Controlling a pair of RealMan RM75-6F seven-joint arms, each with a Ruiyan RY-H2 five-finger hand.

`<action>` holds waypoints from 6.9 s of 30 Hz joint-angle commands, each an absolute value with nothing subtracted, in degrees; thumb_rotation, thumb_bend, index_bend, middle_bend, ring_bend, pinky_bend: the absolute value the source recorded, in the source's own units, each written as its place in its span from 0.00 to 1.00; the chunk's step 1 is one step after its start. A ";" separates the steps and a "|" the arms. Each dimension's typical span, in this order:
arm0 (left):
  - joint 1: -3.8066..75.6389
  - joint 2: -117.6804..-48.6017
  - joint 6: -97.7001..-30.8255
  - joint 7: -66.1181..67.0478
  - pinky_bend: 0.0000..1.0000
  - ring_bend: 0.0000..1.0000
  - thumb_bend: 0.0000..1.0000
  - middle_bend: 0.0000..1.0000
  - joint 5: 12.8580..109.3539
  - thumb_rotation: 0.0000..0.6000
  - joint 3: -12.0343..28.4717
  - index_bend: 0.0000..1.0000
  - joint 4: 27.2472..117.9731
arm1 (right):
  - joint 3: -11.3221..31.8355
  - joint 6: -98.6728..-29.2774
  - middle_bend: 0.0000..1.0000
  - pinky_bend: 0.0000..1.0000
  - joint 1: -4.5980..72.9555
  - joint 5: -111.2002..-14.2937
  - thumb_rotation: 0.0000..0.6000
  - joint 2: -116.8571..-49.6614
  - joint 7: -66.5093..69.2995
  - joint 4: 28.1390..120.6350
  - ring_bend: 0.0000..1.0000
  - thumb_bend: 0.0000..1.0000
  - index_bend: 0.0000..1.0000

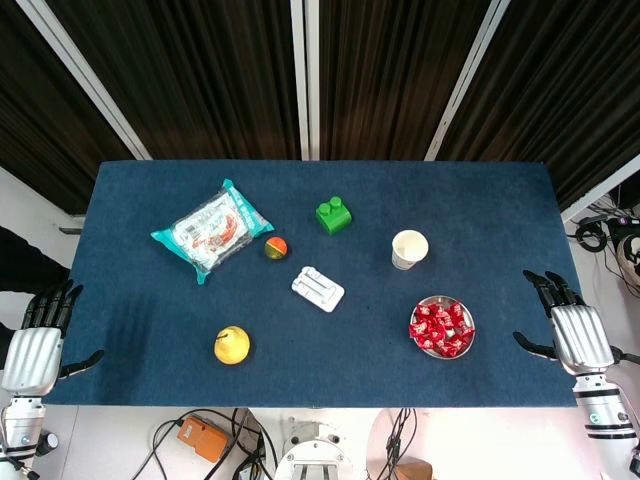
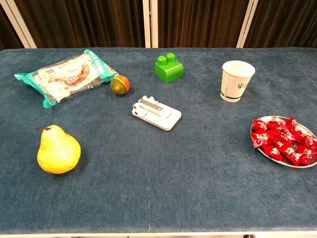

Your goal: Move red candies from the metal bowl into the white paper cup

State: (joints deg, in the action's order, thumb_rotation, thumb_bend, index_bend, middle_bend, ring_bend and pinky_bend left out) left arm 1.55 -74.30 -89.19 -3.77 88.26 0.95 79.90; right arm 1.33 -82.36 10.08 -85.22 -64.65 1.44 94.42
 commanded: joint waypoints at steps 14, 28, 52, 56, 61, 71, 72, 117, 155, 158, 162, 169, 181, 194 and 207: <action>1.28 -74.43 -89.59 -3.69 0.00 0.00 0.00 0.00 88.06 1.00 0.99 0.00 80.03 | 2.88 -63.37 0.86 1.00 21.67 -84.15 1.00 -72.73 -10.57 89.88 0.98 0.32 0.43; 0.82 -73.85 -89.19 -3.47 0.00 0.00 0.00 0.00 86.82 1.00 1.17 0.00 80.36 | 4.36 -54.69 0.92 1.00 27.42 -79.27 1.00 -78.45 -10.13 83.22 1.00 0.39 0.49; 0.89 -73.58 -88.89 -3.14 0.00 0.00 0.00 0.00 86.38 1.00 1.56 0.00 80.50 | 5.02 -54.03 0.93 1.00 29.64 -77.63 1.00 -78.75 -6.09 81.11 1.00 0.71 0.63; 0.99 -73.45 -88.90 -3.17 0.00 0.00 0.00 0.00 86.38 1.00 1.72 0.00 80.53 | 7.85 -57.11 0.93 1.00 29.98 -77.97 1.00 -76.23 -3.99 83.68 1.00 0.71 0.63; 1.20 -73.51 -88.72 -3.13 0.00 0.00 0.00 0.00 86.48 1.00 1.79 0.00 80.65 | 12.27 -56.04 0.93 1.00 33.28 -74.77 1.00 -75.76 -5.36 84.44 1.00 0.71 0.63; 1.22 -73.85 -87.80 -3.01 0.00 0.00 0.00 0.00 85.62 1.00 1.75 0.00 80.48 | 15.15 -47.07 0.93 1.00 41.63 -64.49 1.00 -79.99 -13.75 78.51 1.00 0.71 0.62; 1.23 -73.89 -87.69 -3.02 0.00 0.00 0.00 0.00 85.53 1.00 1.75 0.00 80.42 | 15.00 -46.76 0.93 1.00 42.12 -63.83 1.00 -80.54 -14.48 77.96 1.00 0.71 0.62; 1.41 -75.18 -87.91 -4.19 0.00 0.00 0.00 0.00 85.97 1.00 1.66 0.00 78.91 | -0.35 -55.90 0.88 1.00 32.09 -81.04 1.00 -78.31 -10.46 87.49 1.00 0.33 0.50; 1.69 -75.35 -87.21 -4.20 0.00 0.00 0.00 0.00 85.58 1.00 1.90 0.00 78.42 | 8.22 -58.46 0.90 1.00 33.57 -77.71 1.00 -74.32 -4.39 89.13 1.00 0.52 0.68; 1.72 -75.41 -87.02 -4.18 0.00 0.00 0.00 0.00 85.43 1.00 1.90 0.00 78.42 | 10.81 -57.20 0.90 1.00 35.40 -75.21 1.00 -74.73 -4.59 87.85 1.00 0.52 0.68; 1.74 -75.43 -86.83 -4.06 0.00 0.00 0.00 0.00 85.24 1.00 1.90 0.00 78.43 | 13.58 -54.57 0.90 1.00 38.32 -71.14 1.00 -76.75 -5.75 84.15 1.00 0.52 0.68; 1.83 -75.49 -86.44 -3.97 0.00 0.00 0.00 0.00 84.95 1.00 1.91 0.00 78.44 | 14.36 -49.99 0.90 1.00 41.93 -66.23 1.00 -81.14 -8.24 78.28 1.00 0.52 0.67; 1.96 -75.45 -86.30 -4.16 0.00 0.00 0.00 0.00 84.95 1.00 1.96 0.00 78.22 | 13.48 -51.86 0.90 1.00 41.57 -65.85 1.00 -81.60 -8.98 77.73 1.00 0.48 0.44; 1.38 -75.10 -87.27 -4.38 0.00 0.00 0.00 0.00 85.22 1.00 1.75 0.00 78.29 | 0.30 -61.87 0.90 1.00 30.35 -82.17 1.00 -71.00 -6.08 91.22 1.00 0.48 0.48; 1.10 -75.08 -88.27 -3.98 0.00 0.00 0.00 0.00 86.02 1.00 1.57 0.00 78.99 | -1.73 -57.21 0.90 1.00 28.68 -78.37 1.00 -74.10 -12.16 86.00 1.00 0.42 0.45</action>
